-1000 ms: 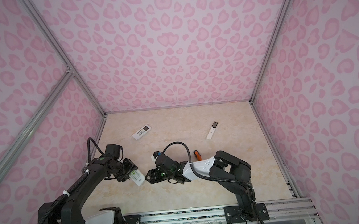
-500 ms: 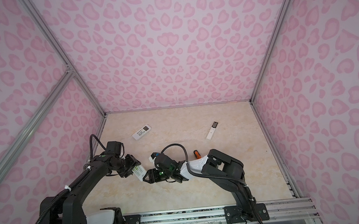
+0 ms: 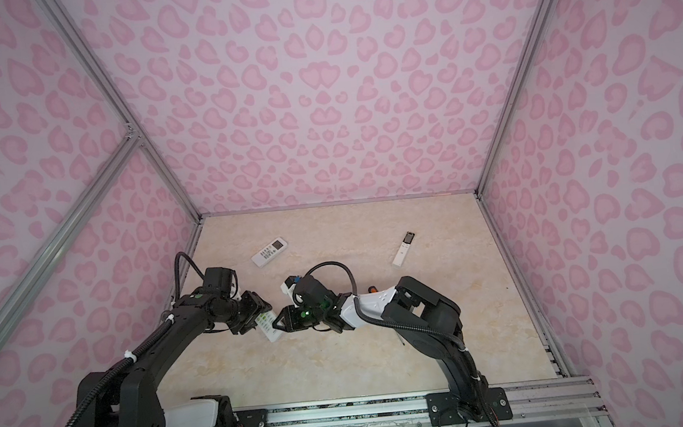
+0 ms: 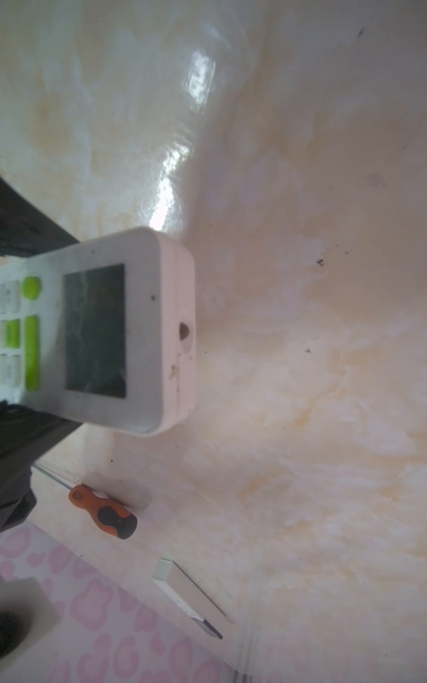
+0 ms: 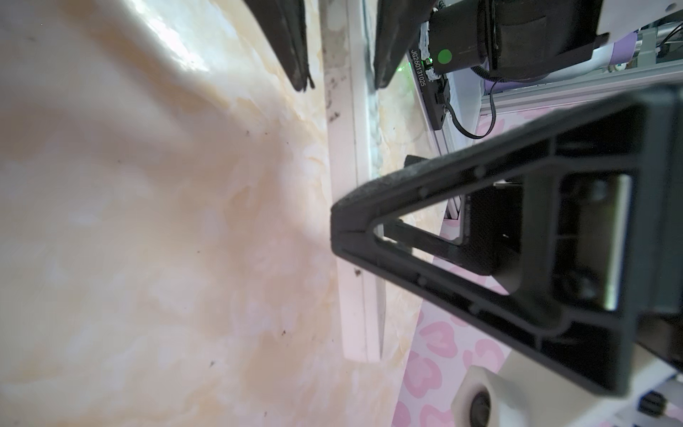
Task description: Unload the batteries from the remote control
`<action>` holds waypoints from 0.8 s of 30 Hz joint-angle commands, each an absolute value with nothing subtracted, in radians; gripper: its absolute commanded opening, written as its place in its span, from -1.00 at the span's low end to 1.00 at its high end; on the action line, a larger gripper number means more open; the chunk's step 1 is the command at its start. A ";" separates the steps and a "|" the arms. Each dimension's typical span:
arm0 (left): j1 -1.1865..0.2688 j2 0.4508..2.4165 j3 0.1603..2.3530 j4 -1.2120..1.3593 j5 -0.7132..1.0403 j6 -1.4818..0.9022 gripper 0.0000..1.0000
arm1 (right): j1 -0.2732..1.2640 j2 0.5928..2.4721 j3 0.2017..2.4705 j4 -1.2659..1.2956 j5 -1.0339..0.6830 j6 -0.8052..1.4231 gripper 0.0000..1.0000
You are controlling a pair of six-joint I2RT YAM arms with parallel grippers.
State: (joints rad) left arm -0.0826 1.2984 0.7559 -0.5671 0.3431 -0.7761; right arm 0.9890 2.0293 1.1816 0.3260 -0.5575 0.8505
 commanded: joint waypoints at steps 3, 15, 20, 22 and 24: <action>-0.083 1.310 0.772 -0.539 0.385 -0.741 -0.18 | 0.990 2.027 1.177 0.310 -0.584 0.829 -0.67; -0.083 1.275 0.813 -0.529 0.424 -0.700 0.49 | 0.990 1.956 1.145 0.304 -0.495 0.768 -0.84; -0.081 1.240 0.874 -0.586 0.412 -0.696 0.57 | 1.004 1.891 1.187 0.066 -0.276 0.581 -0.86; -0.076 1.228 0.904 -0.617 0.407 -0.731 0.53 | 1.025 1.864 1.213 -0.040 -0.124 0.476 -0.85; -0.075 1.213 0.936 -0.648 0.407 -0.800 0.48 | 1.063 1.842 1.237 -0.119 0.037 0.365 -0.84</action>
State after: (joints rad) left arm -0.0784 1.2324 0.9035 -0.5976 0.4110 -0.7288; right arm 1.0325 1.8606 1.2167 0.0391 -0.2329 0.5621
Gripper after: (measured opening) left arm 0.741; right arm 0.151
